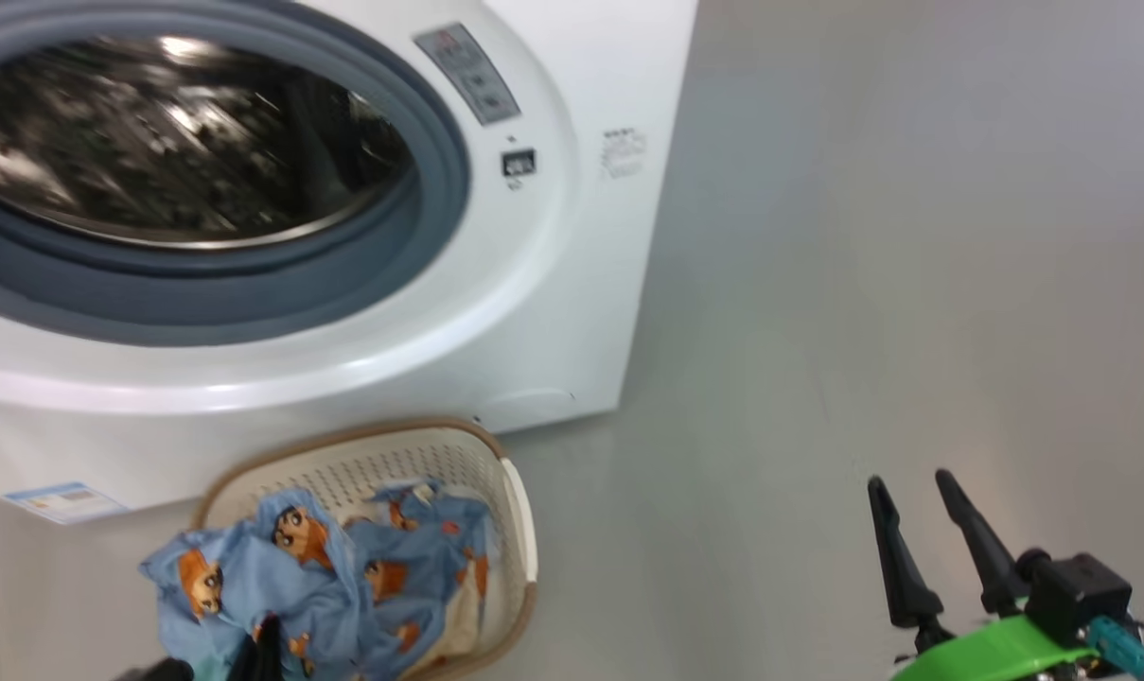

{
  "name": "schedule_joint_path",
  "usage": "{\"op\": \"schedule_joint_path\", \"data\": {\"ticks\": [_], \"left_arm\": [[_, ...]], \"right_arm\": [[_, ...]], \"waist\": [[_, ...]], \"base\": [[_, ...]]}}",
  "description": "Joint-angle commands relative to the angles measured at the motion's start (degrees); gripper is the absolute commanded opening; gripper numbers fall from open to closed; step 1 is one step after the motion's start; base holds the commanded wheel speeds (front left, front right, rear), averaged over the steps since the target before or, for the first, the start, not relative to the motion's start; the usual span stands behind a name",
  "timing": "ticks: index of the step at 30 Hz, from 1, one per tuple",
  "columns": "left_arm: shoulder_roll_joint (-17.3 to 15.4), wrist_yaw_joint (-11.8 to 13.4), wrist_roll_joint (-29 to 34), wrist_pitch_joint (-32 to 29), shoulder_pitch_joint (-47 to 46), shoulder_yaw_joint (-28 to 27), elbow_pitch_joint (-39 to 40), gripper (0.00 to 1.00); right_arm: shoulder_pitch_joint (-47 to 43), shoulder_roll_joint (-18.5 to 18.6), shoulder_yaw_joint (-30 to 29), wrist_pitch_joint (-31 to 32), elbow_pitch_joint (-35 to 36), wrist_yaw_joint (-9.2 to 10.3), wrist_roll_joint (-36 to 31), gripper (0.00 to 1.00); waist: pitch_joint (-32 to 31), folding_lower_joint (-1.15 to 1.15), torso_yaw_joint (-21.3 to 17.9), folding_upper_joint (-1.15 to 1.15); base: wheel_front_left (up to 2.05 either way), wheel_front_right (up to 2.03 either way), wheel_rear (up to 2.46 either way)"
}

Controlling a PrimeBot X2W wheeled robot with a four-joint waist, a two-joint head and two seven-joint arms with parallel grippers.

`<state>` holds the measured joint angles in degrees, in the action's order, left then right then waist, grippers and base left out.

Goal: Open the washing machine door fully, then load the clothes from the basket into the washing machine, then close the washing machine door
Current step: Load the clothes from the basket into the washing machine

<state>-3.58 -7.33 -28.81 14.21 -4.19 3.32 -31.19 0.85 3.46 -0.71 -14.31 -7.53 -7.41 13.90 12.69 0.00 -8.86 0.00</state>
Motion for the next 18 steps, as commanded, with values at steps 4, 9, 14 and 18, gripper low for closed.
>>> {"op": "schedule_joint_path", "data": {"ticks": [4,9,14,18], "left_arm": [[0.2,-0.1,1.8,0.8,3.5,-1.9,6.4,0.0],[0.5,-0.1,3.1,0.8,6.1,-1.4,11.1,0.0],[0.7,0.4,3.4,0.8,9.1,-1.7,17.0,0.0],[0.7,1.4,3.5,0.8,11.2,-1.3,20.5,0.0]], "right_arm": [[-2.6,0.6,0.9,-0.7,1.4,-0.08,-0.6,1.0],[-4.1,0.9,0.3,-0.7,1.6,-0.08,-0.7,1.0],[-6.0,1.0,-0.6,-0.7,1.8,-0.08,-0.8,1.0],[-7.0,1.0,-0.8,-0.7,2.1,-0.08,-1.1,1.0]], "waist": [[-7.1,0.0,4.6,0.0],[-8.8,0.0,5.5,0.0],[-11.2,0.0,6.5,0.0],[-12.4,0.0,6.9,0.0]], "base": [[0.0,0.0,0.0],[0.0,0.0,0.0],[0.0,0.0,0.0],[0.0,0.0,0.0]]}}
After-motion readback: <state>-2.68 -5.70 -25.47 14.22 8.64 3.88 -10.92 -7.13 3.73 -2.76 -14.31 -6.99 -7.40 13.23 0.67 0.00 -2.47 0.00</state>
